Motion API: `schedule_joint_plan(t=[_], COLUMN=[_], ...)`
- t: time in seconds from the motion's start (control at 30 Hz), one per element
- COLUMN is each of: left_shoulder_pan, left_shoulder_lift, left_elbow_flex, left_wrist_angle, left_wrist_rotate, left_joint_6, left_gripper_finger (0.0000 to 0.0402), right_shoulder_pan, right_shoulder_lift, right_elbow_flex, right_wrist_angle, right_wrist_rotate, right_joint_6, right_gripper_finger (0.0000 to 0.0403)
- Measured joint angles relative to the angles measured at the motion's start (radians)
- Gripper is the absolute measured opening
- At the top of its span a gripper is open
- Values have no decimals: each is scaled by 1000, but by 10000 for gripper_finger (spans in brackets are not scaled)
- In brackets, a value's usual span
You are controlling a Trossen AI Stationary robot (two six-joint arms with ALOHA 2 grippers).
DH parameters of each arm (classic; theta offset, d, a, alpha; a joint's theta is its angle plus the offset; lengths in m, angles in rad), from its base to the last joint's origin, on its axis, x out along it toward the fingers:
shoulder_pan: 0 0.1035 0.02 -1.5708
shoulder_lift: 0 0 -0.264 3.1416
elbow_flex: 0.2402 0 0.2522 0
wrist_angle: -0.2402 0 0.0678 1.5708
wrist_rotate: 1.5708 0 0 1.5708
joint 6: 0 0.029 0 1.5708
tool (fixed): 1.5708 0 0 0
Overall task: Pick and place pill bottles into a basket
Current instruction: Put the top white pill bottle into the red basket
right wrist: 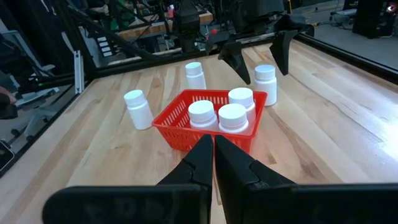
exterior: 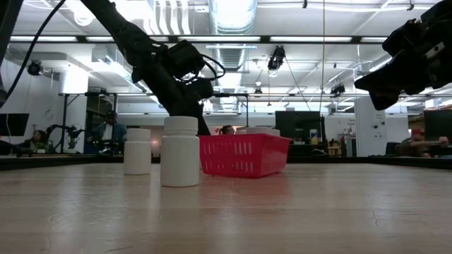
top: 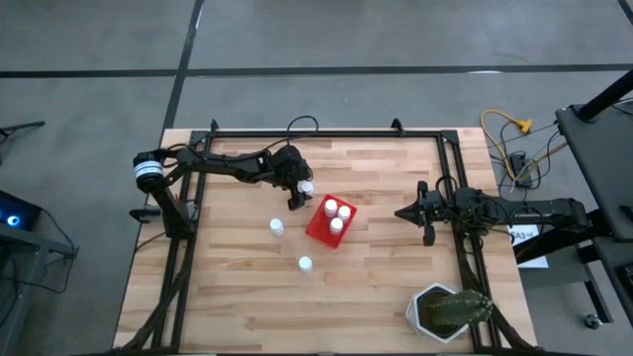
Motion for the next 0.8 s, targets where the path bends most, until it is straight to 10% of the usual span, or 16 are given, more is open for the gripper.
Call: schedule_joint_plan(t=[0.8], left_shoulder_pan=[0], left_shoulder_lift=[0], left_elbow_flex=[0], left_wrist_angle=[1], left_wrist_rotate=[2], left_joint_6=[1], left_gripper_finger=[159], right_shoulder_pan=[0], right_shoulder_lift=[0], right_elbow_flex=[0], right_wrist_angle=[0], right_wrist_rotate=[0], right_joint_6=[1], right_gripper_finger=[9])
